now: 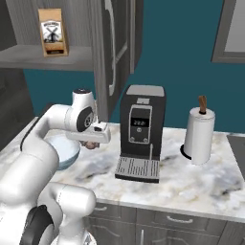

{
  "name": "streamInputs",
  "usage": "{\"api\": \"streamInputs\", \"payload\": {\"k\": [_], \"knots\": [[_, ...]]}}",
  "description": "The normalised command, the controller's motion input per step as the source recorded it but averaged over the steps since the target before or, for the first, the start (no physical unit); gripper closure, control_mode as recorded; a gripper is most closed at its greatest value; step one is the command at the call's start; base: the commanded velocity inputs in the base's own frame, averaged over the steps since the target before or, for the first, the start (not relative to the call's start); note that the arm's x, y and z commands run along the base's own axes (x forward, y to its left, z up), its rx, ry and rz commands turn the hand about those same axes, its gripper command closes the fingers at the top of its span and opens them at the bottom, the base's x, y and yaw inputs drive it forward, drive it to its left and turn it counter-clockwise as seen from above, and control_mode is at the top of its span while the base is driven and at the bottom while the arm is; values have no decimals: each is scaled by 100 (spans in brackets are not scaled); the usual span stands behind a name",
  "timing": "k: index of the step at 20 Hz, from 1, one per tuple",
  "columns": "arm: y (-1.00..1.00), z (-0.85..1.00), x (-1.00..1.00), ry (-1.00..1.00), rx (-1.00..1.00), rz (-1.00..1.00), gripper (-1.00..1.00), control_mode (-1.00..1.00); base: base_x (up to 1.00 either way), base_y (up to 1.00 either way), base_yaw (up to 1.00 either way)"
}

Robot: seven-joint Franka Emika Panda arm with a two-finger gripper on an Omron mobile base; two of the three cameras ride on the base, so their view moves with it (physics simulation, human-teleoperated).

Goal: Pick the egg and butter from the fridge and place them by the bowl for mixing.

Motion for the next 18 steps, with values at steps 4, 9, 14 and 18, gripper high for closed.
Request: {"api": "streamInputs", "payload": {"k": [4,9,14,18], "knots": [[-9,-58,56,0,0,27,100,-100,0,0,0],[0,-26,6,0,0,37,100,-100,0,0,0],[0,-15,10,1,0,31,100,-100,0,0,0],[1,-46,31,0,-2,30,100,-100,0,0,0]]}}
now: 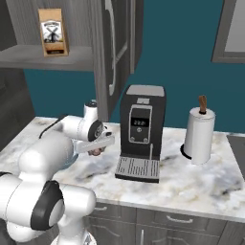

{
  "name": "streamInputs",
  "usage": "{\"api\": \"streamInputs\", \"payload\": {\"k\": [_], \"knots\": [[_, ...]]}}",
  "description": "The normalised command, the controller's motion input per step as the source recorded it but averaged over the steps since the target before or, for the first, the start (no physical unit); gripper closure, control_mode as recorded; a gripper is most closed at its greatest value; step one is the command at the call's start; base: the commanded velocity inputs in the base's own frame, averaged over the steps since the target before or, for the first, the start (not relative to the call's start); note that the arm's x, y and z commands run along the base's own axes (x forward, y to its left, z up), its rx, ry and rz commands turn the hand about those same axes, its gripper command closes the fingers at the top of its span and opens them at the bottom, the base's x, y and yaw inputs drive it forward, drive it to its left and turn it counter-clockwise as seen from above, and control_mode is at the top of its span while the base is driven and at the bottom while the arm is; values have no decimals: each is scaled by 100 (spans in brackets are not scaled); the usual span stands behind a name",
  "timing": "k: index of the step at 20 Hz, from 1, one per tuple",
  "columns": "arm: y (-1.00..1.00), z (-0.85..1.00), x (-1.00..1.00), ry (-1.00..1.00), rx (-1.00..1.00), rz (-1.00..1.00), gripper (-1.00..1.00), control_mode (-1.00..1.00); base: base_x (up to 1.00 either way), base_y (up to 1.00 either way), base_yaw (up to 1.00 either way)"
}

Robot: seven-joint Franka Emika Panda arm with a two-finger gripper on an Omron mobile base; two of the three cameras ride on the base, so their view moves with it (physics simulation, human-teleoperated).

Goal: Pick the egg and butter from the fridge and place them by the bowl for mixing.

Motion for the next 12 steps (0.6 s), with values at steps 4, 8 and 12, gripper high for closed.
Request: {"api": "streamInputs", "payload": {"k": [4,8,12], "knots": [[1,-43,15,0,-2,24,100,-100,0,0,0],[0,-24,3,0,-1,23,100,-100,0,0,0],[0,-20,17,0,-1,24,100,-100,0,0,0]]}}
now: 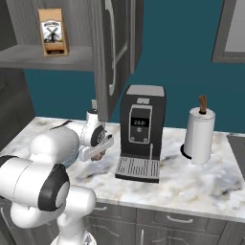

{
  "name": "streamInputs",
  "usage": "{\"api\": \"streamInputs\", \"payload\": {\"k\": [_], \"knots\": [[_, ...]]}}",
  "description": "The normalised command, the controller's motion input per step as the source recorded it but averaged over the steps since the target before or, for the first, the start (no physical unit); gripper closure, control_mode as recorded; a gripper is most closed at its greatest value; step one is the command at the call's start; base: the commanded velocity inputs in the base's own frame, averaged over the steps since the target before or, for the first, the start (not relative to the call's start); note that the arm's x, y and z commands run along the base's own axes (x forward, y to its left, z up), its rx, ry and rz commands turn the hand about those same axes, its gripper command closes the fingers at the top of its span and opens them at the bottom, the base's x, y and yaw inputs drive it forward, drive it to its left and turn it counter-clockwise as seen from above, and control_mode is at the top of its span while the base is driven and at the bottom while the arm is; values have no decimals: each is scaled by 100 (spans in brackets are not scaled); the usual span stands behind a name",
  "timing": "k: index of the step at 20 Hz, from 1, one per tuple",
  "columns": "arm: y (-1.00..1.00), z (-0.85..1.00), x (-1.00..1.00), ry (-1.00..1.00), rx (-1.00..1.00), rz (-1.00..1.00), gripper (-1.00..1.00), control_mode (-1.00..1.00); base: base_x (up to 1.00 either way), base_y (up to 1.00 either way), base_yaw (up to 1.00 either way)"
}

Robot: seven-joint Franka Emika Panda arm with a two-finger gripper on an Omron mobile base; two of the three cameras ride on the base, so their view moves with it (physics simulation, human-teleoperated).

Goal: Pick the egg and butter from the fridge and place them by the bowl for mixing.

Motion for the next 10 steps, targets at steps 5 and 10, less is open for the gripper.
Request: {"api": "streamInputs", "payload": {"k": [5,10], "knots": [[0,-6,26,-3,0,11,100,-100,0,0,0],[8,-10,31,0,0,5,100,-100,0,0,0]]}}
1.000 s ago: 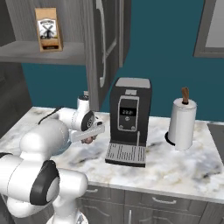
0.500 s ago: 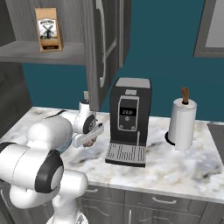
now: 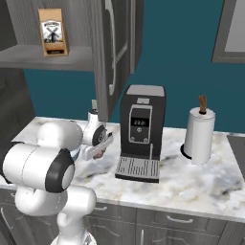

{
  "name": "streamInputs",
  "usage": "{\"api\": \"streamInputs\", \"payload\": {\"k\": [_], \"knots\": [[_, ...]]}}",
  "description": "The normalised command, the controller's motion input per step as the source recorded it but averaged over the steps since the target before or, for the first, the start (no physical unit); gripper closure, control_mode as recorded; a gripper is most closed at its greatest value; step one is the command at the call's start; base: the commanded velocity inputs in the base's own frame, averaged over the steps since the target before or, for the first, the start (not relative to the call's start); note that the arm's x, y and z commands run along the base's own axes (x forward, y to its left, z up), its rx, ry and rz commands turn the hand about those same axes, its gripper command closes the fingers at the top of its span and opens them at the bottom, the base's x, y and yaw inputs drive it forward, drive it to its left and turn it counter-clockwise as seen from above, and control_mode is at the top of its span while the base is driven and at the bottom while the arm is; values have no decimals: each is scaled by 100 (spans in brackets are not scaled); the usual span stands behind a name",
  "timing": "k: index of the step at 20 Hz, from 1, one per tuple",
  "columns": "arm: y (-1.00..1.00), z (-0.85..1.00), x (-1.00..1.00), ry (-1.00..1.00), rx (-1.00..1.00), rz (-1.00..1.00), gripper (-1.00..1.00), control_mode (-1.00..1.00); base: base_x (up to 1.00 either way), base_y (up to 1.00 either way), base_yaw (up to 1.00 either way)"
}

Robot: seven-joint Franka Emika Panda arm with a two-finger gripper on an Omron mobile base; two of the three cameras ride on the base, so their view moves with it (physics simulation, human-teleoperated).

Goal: Pick the egg and butter from the fridge and place them by the bowl for mixing.

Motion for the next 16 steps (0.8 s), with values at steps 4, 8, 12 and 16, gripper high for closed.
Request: {"api": "streamInputs", "payload": {"k": [4,8,12,16], "knots": [[10,-19,30,0,0,3,100,-100,0,0,0],[6,-25,28,0,0,1,100,-100,0,0,0],[0,-32,32,0,0,2,100,-100,0,0,0],[0,-28,19,0,0,2,100,-100,0,0,0]]}}
